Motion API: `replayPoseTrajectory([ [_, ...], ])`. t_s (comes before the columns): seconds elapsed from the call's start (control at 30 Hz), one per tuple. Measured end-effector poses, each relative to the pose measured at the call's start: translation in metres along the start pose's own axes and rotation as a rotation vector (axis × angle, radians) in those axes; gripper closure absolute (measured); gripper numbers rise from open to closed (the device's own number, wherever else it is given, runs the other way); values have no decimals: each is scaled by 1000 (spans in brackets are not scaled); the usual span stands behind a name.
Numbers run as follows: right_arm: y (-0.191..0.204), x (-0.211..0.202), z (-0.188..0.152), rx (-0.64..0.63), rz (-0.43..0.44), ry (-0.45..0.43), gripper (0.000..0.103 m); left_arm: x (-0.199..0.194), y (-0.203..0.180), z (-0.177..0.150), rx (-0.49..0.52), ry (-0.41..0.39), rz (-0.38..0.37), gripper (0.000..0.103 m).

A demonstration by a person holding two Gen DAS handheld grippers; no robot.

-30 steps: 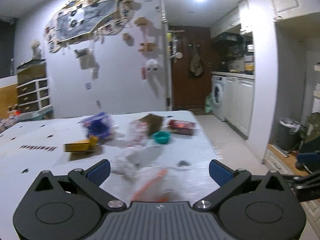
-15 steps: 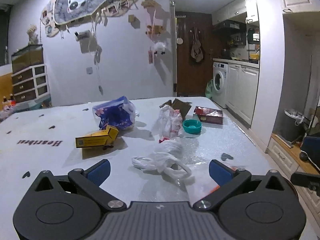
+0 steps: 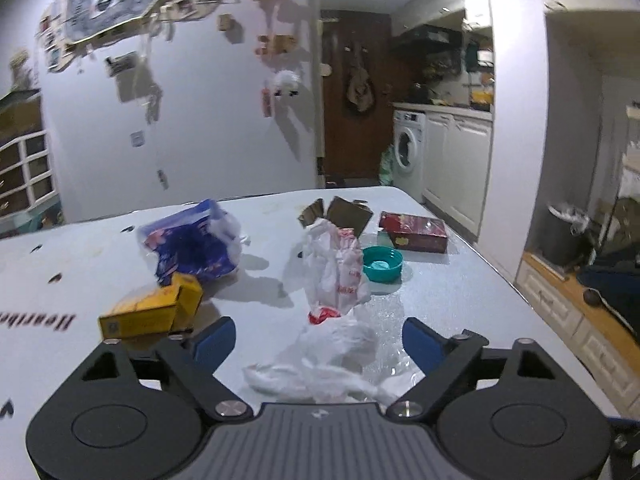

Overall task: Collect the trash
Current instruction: 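Grasp the white plastic bag with the left gripper while the right gripper grasps the clear bag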

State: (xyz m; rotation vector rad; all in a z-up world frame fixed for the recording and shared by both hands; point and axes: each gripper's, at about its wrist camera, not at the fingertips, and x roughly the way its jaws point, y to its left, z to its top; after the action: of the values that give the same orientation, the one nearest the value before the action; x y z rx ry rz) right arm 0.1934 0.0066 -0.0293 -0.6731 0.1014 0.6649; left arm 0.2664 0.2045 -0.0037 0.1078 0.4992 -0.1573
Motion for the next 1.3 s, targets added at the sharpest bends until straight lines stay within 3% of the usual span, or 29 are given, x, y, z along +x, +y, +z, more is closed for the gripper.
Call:
replayPoseTrajectory([
  [0.27, 27, 13, 15, -307, 120, -26, 52, 22, -1, 7, 65, 44, -37, 22],
  [0.37, 34, 18, 19, -370, 145, -43, 66, 29, 0, 7, 76, 60, -31, 23],
  [0.47, 38, 20, 21, -390, 182, -50, 73, 34, 3, 7, 82, 75, -27, 23],
  [0.6, 40, 18, 23, -379, 194, -56, 82, 41, 5, 7, 86, 86, -37, 33],
  [0.77, 31, 13, 26, -320, 200, -48, 93, 49, -1, 8, 116, 101, -30, 35],
  [0.87, 24, 8, 23, -286, 215, -44, 93, 56, -5, 9, 127, 119, -34, 36],
  [1.07, 16, -4, 18, -241, 225, -22, 93, 65, -11, 5, 116, 154, 23, 52],
  [1.3, -9, -7, 17, -102, 186, 24, 93, 43, -21, 8, 121, 81, 95, 53],
])
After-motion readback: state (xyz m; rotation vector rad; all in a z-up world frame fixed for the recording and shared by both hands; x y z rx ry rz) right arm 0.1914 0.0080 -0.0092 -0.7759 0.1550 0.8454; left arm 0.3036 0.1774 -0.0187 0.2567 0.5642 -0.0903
